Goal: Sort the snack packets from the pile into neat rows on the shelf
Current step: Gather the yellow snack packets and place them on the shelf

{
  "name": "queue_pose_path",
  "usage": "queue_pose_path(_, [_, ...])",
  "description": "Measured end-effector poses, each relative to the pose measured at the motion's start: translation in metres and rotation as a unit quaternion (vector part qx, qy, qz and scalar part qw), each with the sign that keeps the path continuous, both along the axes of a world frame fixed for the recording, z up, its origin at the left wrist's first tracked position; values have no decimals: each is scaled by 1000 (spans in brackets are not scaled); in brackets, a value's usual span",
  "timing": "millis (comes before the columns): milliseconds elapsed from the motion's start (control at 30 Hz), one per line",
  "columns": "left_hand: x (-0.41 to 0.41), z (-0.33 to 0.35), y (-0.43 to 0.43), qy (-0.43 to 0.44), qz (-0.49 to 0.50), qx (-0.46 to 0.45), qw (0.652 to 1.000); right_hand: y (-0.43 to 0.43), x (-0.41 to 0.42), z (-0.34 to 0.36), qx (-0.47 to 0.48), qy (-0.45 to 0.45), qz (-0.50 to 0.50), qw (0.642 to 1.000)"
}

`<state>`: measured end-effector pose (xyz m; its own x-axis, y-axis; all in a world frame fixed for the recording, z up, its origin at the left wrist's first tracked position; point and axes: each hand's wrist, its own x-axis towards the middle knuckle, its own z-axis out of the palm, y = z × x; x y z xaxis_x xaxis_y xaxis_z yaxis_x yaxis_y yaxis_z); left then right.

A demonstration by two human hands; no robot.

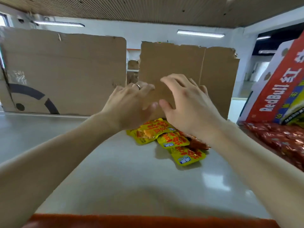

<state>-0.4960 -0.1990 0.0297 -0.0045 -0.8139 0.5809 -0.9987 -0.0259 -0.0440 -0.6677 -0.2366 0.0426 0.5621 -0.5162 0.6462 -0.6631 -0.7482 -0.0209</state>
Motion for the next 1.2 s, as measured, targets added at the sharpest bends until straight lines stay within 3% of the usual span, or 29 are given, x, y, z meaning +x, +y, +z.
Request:
queue_pose_path(167, [8,-50,-18,9,27,153,988,-11,-3,-36,111,82,-19,990])
queue_pose_path(367, [8,-49,-21,189,-12,146,971,-23,-5,-41,127,151,-44,979])
queue_pose_path(533, [6,-41,-18,397,-37,154,904,-24,-3,-45,140,180,-61,972])
queue_pose_path(867, [20,-13,-11,595,-86,95,793,-24,-12,-30,165,7,-35,986])
queue_pose_path(1000, [22,-8,-7,613,-128,50,778,-20,-11,-27,188,-52,27,980])
queue_pose_path(1200, [12,-3,2,590,-199,13,782,-19,-10,-30,156,-90,86,980])
